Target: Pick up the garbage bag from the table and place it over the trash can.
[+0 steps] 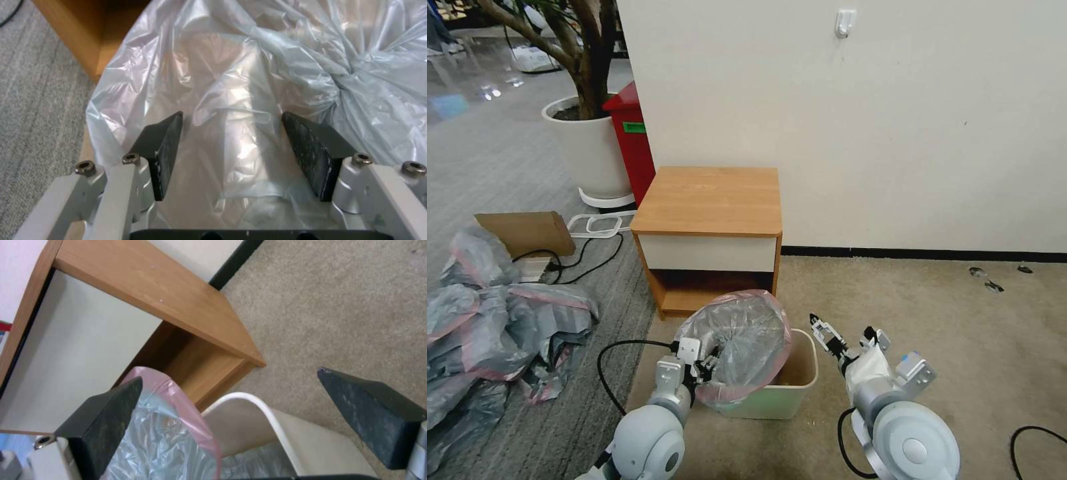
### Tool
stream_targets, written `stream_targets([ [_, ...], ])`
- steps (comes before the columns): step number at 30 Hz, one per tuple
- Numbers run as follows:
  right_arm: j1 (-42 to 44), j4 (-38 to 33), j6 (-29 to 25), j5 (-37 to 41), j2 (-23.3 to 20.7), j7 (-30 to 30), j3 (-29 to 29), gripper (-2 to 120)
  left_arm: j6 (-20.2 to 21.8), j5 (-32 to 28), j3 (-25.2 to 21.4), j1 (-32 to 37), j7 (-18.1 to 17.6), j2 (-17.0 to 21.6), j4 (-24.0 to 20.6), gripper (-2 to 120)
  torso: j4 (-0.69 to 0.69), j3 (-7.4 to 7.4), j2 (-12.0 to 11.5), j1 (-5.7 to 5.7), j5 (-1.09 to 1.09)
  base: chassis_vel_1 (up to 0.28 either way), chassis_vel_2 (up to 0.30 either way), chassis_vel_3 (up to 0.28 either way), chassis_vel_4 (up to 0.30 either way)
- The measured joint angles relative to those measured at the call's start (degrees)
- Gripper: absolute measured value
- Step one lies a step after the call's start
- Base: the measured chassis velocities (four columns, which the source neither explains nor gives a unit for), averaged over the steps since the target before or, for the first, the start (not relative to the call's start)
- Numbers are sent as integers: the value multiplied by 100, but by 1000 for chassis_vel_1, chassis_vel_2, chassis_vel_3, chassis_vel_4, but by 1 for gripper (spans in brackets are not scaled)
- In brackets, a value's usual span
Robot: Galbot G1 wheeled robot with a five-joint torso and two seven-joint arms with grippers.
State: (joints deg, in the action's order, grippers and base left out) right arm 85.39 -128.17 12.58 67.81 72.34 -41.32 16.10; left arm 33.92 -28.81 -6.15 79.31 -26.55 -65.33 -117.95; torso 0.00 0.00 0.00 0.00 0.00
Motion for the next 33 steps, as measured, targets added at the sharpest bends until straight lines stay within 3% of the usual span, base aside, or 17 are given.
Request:
stream_targets([
  [11, 32, 31, -6, -81, -3, 0, 11, 100, 342, -142, 155, -254, -289, -126, 180, 56, 0, 0, 0, 0, 0, 0, 0, 0, 0],
  [14, 27, 31, -7, -89, -9, -1, 9, 100, 357, -172, 169, -262, -340, -139, 193, 48, 0, 0, 0, 0, 0, 0, 0, 0, 0],
  [17, 16, 6, 14, -158, -36, 42, -13, 100, 247, -198, 174, -263, -361, -155, 214, 33, 0, 0, 0, 0, 0, 0, 0, 0, 0],
  [19, 15, 2, 19, -167, -39, 49, -16, 100, 218, -203, 174, -262, -360, -156, 216, 31, 0, 0, 0, 0, 0, 0, 0, 0, 0],
  [21, 18, -51, 216, -377, -104, 312, -57, 100, -143, -209, 169, -245, -353, -183, 265, 20, 0, 0, 0, 1, 0, 0, 0, 0, 0],
  [23, 23, -56, 284, -459, -126, 406, -74, 100, -257, -214, 161, -238, -336, -193, 284, 17, 0, 0, 0, 1, 0, 0, 0, 0, 0],
  [24, 37, -61, 509, -701, -195, 697, -125, 100, -549, -216, 130, -212, -238, -212, 326, 11, 0, 0, 0, 1, -2, 0, 0, 0, 0],
  [25, 37, -61, 509, -701, -195, 697, -125, 100, -549, -216, 130, -212, -238, -212, 326, 11, 0, 0, 0, 1, -2, 0, 0, 0, 0],
  [28, 44, -65, 1078, -1434, -359, 1337, -302, 100, -1098, -201, 61, -180, 1, -214, 386, 7, 0, 0, 0, 0, -1, 0, 0, 0, 0],
  [33, -114, -45, 1251, -1910, -414, 1565, -670, 100, -1499, -176, -6, -177, 193, -208, 394, 7, 0, 0, 0, 0, 0, 0, 0, 0, 0],
])
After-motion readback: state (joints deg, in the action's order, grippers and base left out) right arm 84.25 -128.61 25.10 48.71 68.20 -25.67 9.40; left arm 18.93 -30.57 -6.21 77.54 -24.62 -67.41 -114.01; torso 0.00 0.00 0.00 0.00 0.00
